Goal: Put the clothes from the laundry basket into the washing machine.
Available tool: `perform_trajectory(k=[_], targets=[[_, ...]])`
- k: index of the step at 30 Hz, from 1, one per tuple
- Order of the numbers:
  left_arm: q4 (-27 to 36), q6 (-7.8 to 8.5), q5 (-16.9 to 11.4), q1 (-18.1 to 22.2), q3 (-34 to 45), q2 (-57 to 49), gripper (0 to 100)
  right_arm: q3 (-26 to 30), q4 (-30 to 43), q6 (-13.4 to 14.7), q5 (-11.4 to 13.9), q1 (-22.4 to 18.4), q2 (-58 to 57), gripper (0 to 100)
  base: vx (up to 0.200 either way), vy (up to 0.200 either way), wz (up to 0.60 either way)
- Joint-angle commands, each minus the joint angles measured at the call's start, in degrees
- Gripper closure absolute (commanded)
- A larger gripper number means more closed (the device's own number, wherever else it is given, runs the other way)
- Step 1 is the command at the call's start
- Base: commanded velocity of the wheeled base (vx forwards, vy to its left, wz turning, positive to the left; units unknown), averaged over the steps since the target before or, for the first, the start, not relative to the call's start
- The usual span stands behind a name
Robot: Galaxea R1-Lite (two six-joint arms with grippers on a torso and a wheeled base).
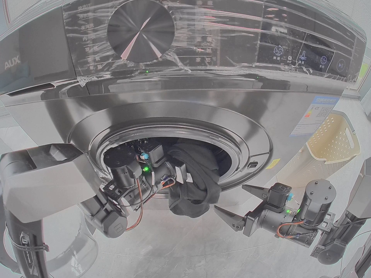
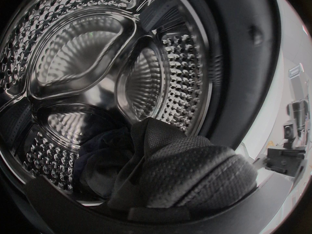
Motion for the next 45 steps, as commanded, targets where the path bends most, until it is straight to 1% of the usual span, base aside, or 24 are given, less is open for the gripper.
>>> perform_trajectory(k=[1, 6, 7, 10, 11, 14, 16, 20, 21, 22, 25, 29, 30, 33, 34, 36, 38, 41, 42, 43, 44, 45], targets=[[2.36, -0.21, 0.6, 3.01, -9.95, 8.0, 100, -0.12, -0.02, 0.02, 0.02, 0.04, -0.02, 0, 0.0, 0.0, 0.0], [6.58, -0.21, 0.6, 3.1, -16.01, 9.94, 100, -0.12, -0.02, 0.02, 0.11, 0.13, 0.07, 0, 0.0, 0.0, 0.0], [6.58, -0.21, 0.6, 3.1, -16.01, 9.94, 100, -0.12, -0.02, 0.02, 0.11, 0.13, 0.07, 0, 0.0, 0.0, 0.0], [9.48, -0.3, 1.12, 3.62, -23.13, 12.84, 100, -0.03, -0.02, 0.02, 0.02, 0.13, 0.16, 0, 0.0, 0.0, 0.0], [9.75, -0.3, 1.3, 3.89, -24.1, 13.1, 100, -0.03, -0.02, 0.02, 0.02, 0.13, 0.16, 0, 0.0, 0.0, 0.0], [12.91, -0.38, 3.41, 5.38, -31.66, 14.77, 100, -0.12, -0.02, 0.02, 0.02, 0.13, 0.34, 0, 0.0, 0.0, 0.0], [14.49, -0.38, 4.29, 6.08, -34.73, 15.48, 100, -0.12, -0.02, 0.02, 0.11, 0.13, 0.34, 0, 0.0, 0.0, 0.0], [17.39, -1.44, 6.75, 6.88, -41.5, 16.79, 100, -0.2, -0.02, 0.02, 0.11, 0.04, 0.34, 0, 0.0, 0.0, 0.0], [17.39, -1.44, 6.75, 6.88, -41.5, 16.79, 100, -0.2, -0.02, 0.02, 0.11, 0.04, 0.34, 0, 0.0, 0.0, 0.0], [18.71, -1.7, 7.8, 7.14, -43.96, 17.32, 100, -0.2, -0.02, 0.02, 0.11, 0.04, 0.34, 0, 0.0, 0.0, 0.0], [19.42, -1.88, 8.24, 7.23, -44.93, 17.85, 100, -0.2, -0.02, 0.02, 0.11, 0.13, 0.42, 0, 0.0, 0.0, 0.0], [19.42, -1.88, 8.24, 6.7, -43.26, 17.67, 100, -0.2, -0.02, 0.02, 0.11, 0.04, 0.6, 0, 0.0, 0.0, 0.0], [19.42, -1.88, 8.24, 6.61, -42.82, 17.5, 0, -0.29, -0.02, 0.02, 0.11, 0.04, 0.6, 0, 0.0, 0.0, 0.0], [19.85, -1.97, 8.24, 6.52, -39.39, 16.09, 0, -0.2, -0.02, 0.02, 0.11, 0.04, 0.51, 0, 0.0, 0.0, 0.0], [21.7, -1.88, 8.07, 6.52, -35.52, 13.54, 0, -0.2, -0.02, 0.02, 0.11, -0.04, 0.51, 0, 0.0, 0.0, 0.0], [24.25, -1.88, 7.36, 6.26, -31.39, 11.26, 0, -0.2, -0.02, 0.02, 0.11, -0.04, 0.51, 0, 0.0, 0.0, 0.0], [25.3, -1.88, 7.01, 5.82, -28.32, 9.85, 0, -0.29, -0.02, 0.02, 0.11, 0.04, 0.42, 0, 0.0, 0.0, 0.0], [25.92, -1.88, 6.75, 5.47, -25.94, 8.62, 0, -0.29, -0.02, -0.07, 0.11, 0.04, 0.34, 0, 0.0, 0.0, 0.0], [26.8, -1.79, 6.13, 5.03, -23.75, 7.56, 0, -0.29, -0.02, -0.07, 0.11, 0.04, 0.16, 0, 0.0, 0.0, 0.0], [26.89, -1.79, 6.04, 5.03, -23.57, 7.48, 0, -0.29, -0.02, -0.07, 0.11, 0.04, 0.16, 0, 0.0, 0.0, 0.0], [27.5, -1.7, 5.25, 4.59, -21.64, 6.69, 0, -0.29, -0.02, -0.07, 0.11, 0.04, 0.16, 0, 0.0, 0.0, 0.0], [27.5, -1.7, 5.25, 4.59, -21.64, 6.69, 0, -0.29, -0.02, -0.07, 0.11, 0.04, 0.16, 0, 0.0, 0.0, 0.0]])
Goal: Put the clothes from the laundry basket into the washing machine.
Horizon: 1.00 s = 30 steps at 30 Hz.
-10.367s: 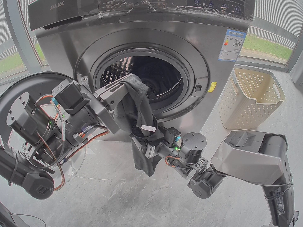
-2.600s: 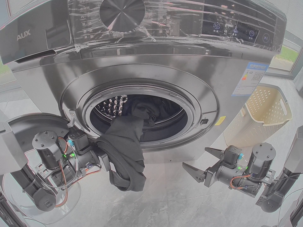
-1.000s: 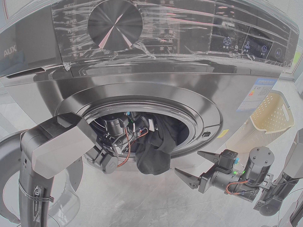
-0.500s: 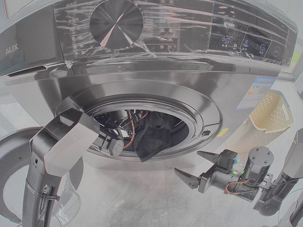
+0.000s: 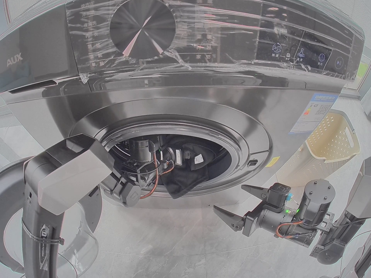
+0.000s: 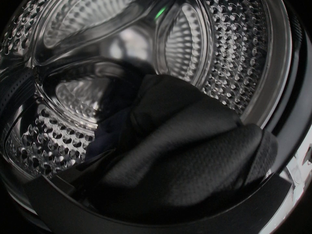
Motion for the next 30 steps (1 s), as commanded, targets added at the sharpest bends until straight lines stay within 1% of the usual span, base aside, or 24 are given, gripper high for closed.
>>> perform_trajectory(k=[1, 4, 5, 7, 10, 13, 15, 16, 17, 23, 26, 28, 30], targets=[[1.76, 0.2, -2.16, -1.77, 7.25, -5.12, 0, -0.02, -0.02, -0.03, 0.0, 0.04, -0.17, 0, 0.0, 0.0, 0.0], [2.29, 0.55, -4.36, -2.82, 10.51, -6.44, 0, -0.02, -0.02, -0.03, 0.0, -0.04, -0.08, 0, 0.0, 0.0, 0.0], [2.38, 0.55, -4.62, -2.91, 10.95, -6.61, 0, -0.02, -0.02, -0.03, 0.0, -0.04, -0.08, 0, 0.0, 0.0, 0.0], [2.29, 0.73, -6.38, -3.44, 12.53, -7.23, 0, -0.2, -0.02, -0.03, 0.0, -0.04, 0.01, 0, 0.0, 0.0, 0.0], [1.76, 0.64, -8.05, -4.05, 12.79, -7.4, 0, -0.2, -0.02, 0.05, 0.0, 0.04, 0.09, 0, 0.0, 0.0, 0.0], [1.59, 0.73, -8.58, -4.49, 11.82, -6.79, 0, -0.2, -0.02, 0.05, 0.0, 0.04, 0.27, 0, 0.0, 0.0, 0.0], [1.5, 0.64, -8.58, -4.75, 11.03, -6.17, 0, -0.2, -0.02, 0.05, 0.0, 0.04, 0.27, 0, 0.0, 0.0, 0.0], [1.06, 0.47, -8.14, -5.19, 9.98, -4.68, 0, -0.29, -0.02, 0.05, 0.0, 0.04, 0.27, 0, 0.0, 0.0, 0.0], [0.36, 0.55, -8.05, -5.19, 9.28, -3.62, 100, -0.29, -0.02, 0.05, 0.0, 0.04, 0.36, 0, 0.0, 0.0, 0.0], [-1.49, 0.03, -7.0, -4.93, 3.21, 1.65, 100, -0.2, -0.02, 0.05, 0.0, 0.04, 0.36, 0, 0.0, 0.0, 0.0], [-3.25, -0.24, -3.57, -4.23, -1.62, 4.29, 100, -0.2, -0.02, 0.05, 0.0, 0.04, 0.45, 0, 0.0, 0.0, 0.0], [-4.13, -0.76, -1.28, -3.7, -4.44, 5.69, 100, -0.2, -0.02, 0.05, 0.0, 0.04, 0.53, 0, 0.0, 0.0, 0.0], [-4.39, -1.73, 2.23, -2.73, -9.09, 7.54, 100, -0.29, -0.02, 0.14, 0.0, 0.13, 0.97, 0, 0.0, 0.0, 0.0]])
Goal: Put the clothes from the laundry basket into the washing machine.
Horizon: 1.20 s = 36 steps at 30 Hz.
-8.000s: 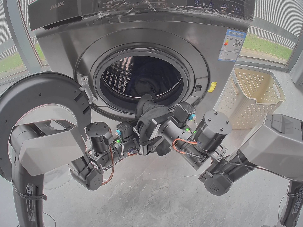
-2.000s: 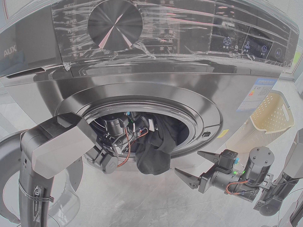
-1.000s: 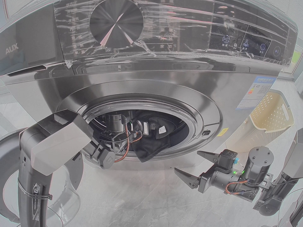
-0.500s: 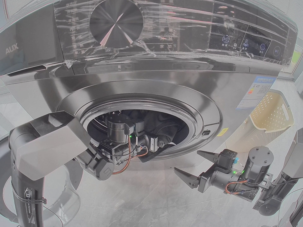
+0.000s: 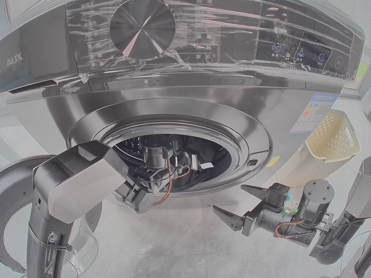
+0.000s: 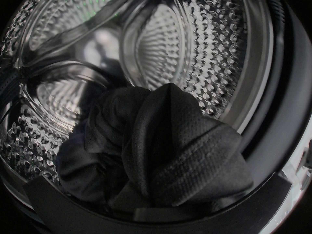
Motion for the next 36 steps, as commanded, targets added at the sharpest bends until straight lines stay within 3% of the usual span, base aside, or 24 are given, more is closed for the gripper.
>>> perform_trajectory(k=[1, 4, 7, 16, 17, 21, 28, 33, 36], targets=[[-1.27, -1.56, 6.88, 2.14, -10.65, 6.81, 100, -0.07, -0.02, 0.06, 0.0, 0.11, 0.84, 0, 0.0, 0.0, 0.0], [-1.0, -1.91, 10.05, 3.73, -16.1, 8.66, 100, -0.07, -0.02, 0.06, -0.09, 0.11, 1.02, 0, 0.0, 0.0, 0.0], [-0.74, -2.0, 11.45, 4.96, -19.52, 9.71, 100, -0.07, -0.02, 0.06, -0.09, 0.2, 1.11, 0, 0.0, 0.0, 0.0], [-1.09, -1.91, 11.81, 6.1, -21.11, 9.97, 100, -0.16, -0.02, 0.06, -0.18, 1.34, 1.2, 0, 0.0, 0.0, 0.0], [-1.09, -1.91, 11.81, 6.1, -21.11, 9.97, 0, -0.16, -0.02, 0.06, -0.18, 1.34, 1.2, 0, 0.0, 0.0, 0.0], [-0.12, -2.0, 11.37, 4.43, -14.51, 4.53, 0, -0.07, -0.02, 0.06, -0.09, 1.25, 1.2, 0, 0.0, 0.0, 0.0], [5.24, -1.38, 7.06, 2.41, 5.44, -9.71, 0, -0.16, -0.02, 0.06, -0.18, 1.34, 1.2, 0, 0.0, 0.0, 0.0], [5.06, -1.12, 4.6, 1.44, 13.08, -15.51, 0, -0.16, -0.02, 0.06, -0.18, 1.43, 1.2, 0, 0.0, 0.0, 0.0], [5.41, 0.02, 3.72, 0.65, 18.8, -18.24, 0, -0.16, -0.02, 0.06, -0.18, 1.34, 1.46, 0, 0.0, 0.0, 0.0]])
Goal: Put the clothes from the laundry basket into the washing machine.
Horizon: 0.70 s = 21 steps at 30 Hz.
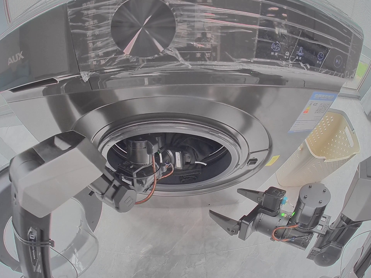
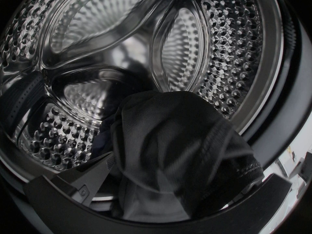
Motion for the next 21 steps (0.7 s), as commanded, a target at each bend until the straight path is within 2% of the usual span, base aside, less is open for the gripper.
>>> perform_trajectory(k=[1, 2, 3, 4, 8, 10, 19, 21], targets=[[1.08, 1.77, -2.56, -1.8, 11.55, -10.87, 0, -0.01, -0.02, -0.01, -0.02, 0.1, 0.24, 0, 0.0, 0.0, 0.0], [1.08, 1.95, -2.64, -1.8, 11.72, -10.87, 0, -0.01, -0.02, -0.01, -0.02, 0.01, 0.24, 0, 0.0, 0.0, 0.0], [0.56, 3.44, -4.23, -1.89, 14.97, -11.14, 0, -0.01, -0.02, -0.01, -0.02, 0.01, 0.24, 0, 0.0, 0.0, 0.0], [0.29, 3.97, -4.84, -1.98, 16.29, -11.14, 0, -0.01, -0.02, -0.01, -0.02, 0.1, 0.24, 0, 0.0, 0.0, 0.0], [-0.5, 4.58, -5.28, -2.77, 19.02, -11.14, 0, -0.01, -0.02, -0.01, -0.02, 0.01, 0.33, 0, 0.0, 0.0, 0.0], [-0.76, 5.55, -5.54, -3.3, 20.07, -10.78, 0, -0.01, -0.02, -0.01, -0.02, 0.01, 0.41, 0, 0.0, 0.0, 0.0], [-4.1, 5.37, -7.13, -4.35, 18.4, -10.7, 0, -0.01, -0.02, 0.08, -0.02, 0.01, 0.5, 0, 0.0, 0.0, 0.0], [-5.68, 4.85, -7.3, -4.35, 15.77, -9.91, 0, -0.1, -0.02, 0.08, -0.02, 0.01, 0.68, 0, 0.0, 0.0, 0.0]])
